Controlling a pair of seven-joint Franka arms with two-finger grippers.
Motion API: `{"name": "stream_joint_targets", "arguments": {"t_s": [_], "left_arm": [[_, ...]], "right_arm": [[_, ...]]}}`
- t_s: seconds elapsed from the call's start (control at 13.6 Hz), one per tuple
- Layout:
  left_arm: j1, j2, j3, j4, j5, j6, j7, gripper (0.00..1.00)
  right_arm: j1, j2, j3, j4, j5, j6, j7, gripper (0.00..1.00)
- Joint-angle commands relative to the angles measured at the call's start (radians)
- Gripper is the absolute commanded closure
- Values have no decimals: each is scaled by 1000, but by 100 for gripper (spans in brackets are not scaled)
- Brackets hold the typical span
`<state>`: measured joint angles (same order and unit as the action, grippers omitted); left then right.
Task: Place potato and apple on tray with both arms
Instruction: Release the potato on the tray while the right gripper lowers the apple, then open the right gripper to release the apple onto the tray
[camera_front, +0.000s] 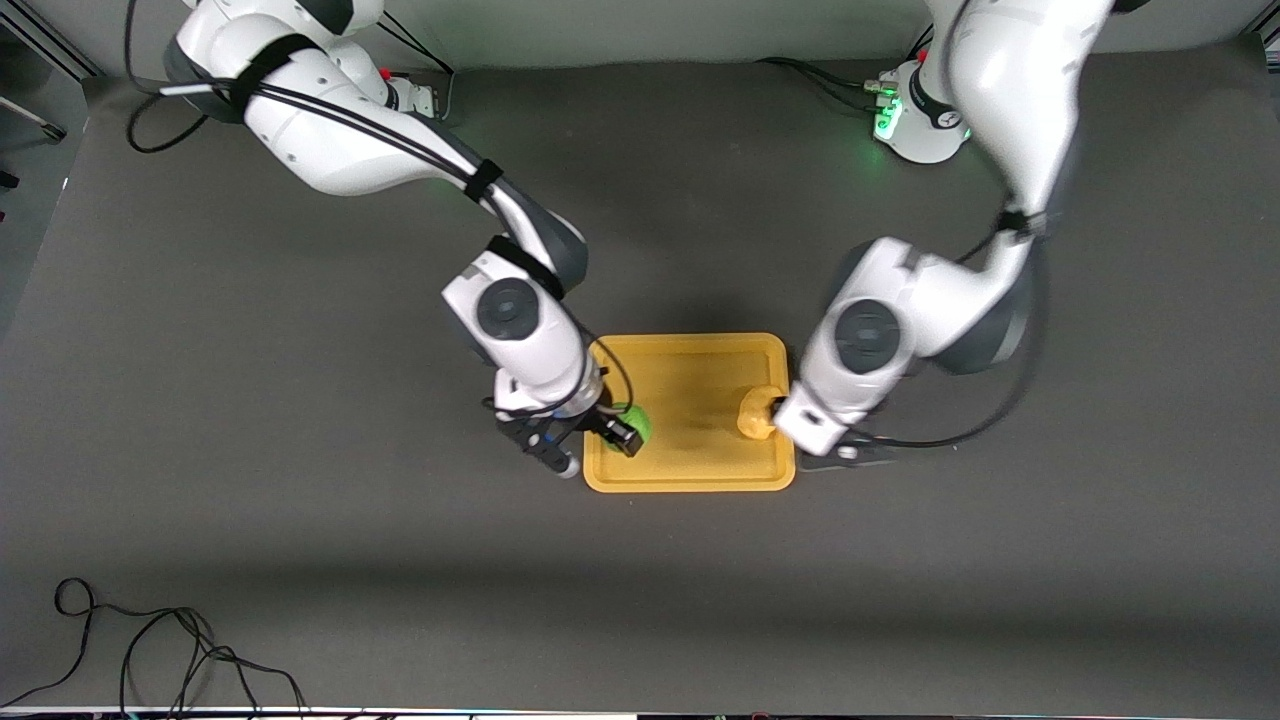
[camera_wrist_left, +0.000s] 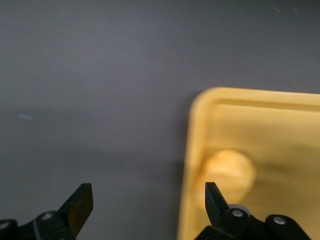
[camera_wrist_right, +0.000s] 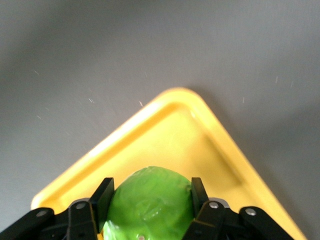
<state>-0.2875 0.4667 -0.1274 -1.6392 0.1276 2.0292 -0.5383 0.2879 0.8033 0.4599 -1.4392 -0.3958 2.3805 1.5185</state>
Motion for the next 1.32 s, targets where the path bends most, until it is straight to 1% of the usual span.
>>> {"name": "stream_joint_targets", "arguments": {"t_s": [0.0,0.07,0.15,0.22,0.29,0.37,0.44,0.51,0.66,0.73,0.81,0.88,0.95,1.1,1.17,1.25], "left_arm": [[135,-146,-9,-56,-35,-84,217,0],[196,-187,-9,-56,-70,-140,335,0],[243,-232,-6,-57,-78,-177,419,0],[304,-284,-5,-63,-80,-205,464,0],[320,-318,-3,-73,-79,-208,472,0],[324,-350,2,-82,-77,-208,474,0],[352,-382,3,-90,-75,-210,481,0],[375,-413,2,-96,-77,-219,510,0],[389,-447,2,-96,-77,-248,521,0],[389,-454,2,-96,-77,-251,520,0],[389,-456,2,-96,-77,-253,520,0],[389,-456,2,-96,-77,-253,520,0],[389,-456,2,-97,-77,-251,521,0],[389,-454,2,-99,-77,-248,521,0],[390,-454,2,-103,-77,-245,521,0],[390,-454,2,-106,-77,-241,521,0]], "right_arm": [[28,83,25,52,-90,3,95,76],[43,106,25,59,-95,6,100,76],[46,129,23,80,-97,6,112,76],[66,148,25,103,-122,6,130,71],[68,149,25,105,-127,6,155,59],[68,149,25,105,-127,6,155,36],[66,149,25,103,-136,6,152,5],[59,148,25,103,-155,5,146,0],[27,137,35,102,-158,-9,138,0],[-8,123,77,105,-161,-53,134,0],[-54,91,135,103,-161,-122,82,0],[-103,33,196,91,-159,-212,-7,0],[-148,-25,229,65,-159,-300,-65,0],[-216,-126,241,31,-137,-343,-227,0],[-245,-168,238,17,-83,-390,-319,0],[-284,-209,235,4,-39,-429,-538,0]]}}
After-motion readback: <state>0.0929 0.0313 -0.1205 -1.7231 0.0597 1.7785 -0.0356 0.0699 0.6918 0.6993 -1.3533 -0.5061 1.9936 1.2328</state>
